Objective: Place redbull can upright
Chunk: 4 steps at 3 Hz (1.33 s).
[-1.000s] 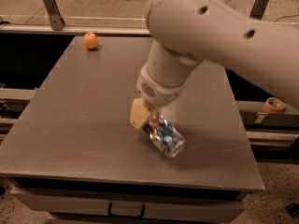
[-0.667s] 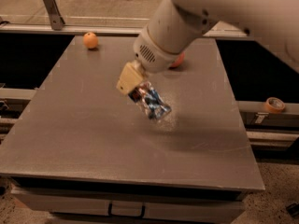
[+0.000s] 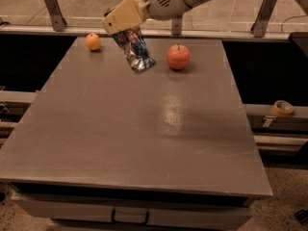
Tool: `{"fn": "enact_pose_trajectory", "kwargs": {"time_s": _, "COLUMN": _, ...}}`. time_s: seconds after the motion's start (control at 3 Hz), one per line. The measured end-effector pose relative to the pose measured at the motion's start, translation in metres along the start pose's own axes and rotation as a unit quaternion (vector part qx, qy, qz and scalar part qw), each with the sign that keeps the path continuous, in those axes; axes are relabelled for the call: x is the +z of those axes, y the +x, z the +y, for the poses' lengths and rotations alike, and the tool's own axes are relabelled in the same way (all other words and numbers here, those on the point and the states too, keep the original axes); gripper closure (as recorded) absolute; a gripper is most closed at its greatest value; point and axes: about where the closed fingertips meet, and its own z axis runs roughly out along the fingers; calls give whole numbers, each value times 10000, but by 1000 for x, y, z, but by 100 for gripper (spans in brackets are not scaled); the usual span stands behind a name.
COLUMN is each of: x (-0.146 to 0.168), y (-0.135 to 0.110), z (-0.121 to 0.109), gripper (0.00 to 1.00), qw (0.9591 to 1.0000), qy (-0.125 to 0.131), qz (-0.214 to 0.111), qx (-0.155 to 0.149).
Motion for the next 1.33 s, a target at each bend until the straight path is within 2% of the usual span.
{"fn": "enact_pose_trajectory", "kwargs": {"time_s": 0.33, "x": -1, "y": 5, "z": 2, "gripper": 100, "qw": 9999, "qy": 48, "qz": -60, "qx": 102}}
{"fn": "enact_pose_trajectory", "kwargs": {"time_s": 0.67, "x": 3, "y": 13, "z": -12, "gripper": 100, "qw": 9977, "qy": 74, "qz": -630, "qx": 223}}
{"fn": "enact_pose_trajectory", "kwargs": {"time_s": 1.0, "x": -1, "y": 7, "z": -42, "gripper": 100, "qw": 9878, "qy": 155, "qz": -1552, "qx": 21}}
{"fn": "enact_pose_trajectory", "kwargs": {"time_s": 1.33, "x": -9, "y": 9, "z": -64, "gripper": 100, "qw": 9739, "qy": 74, "qz": -2241, "qx": -351}}
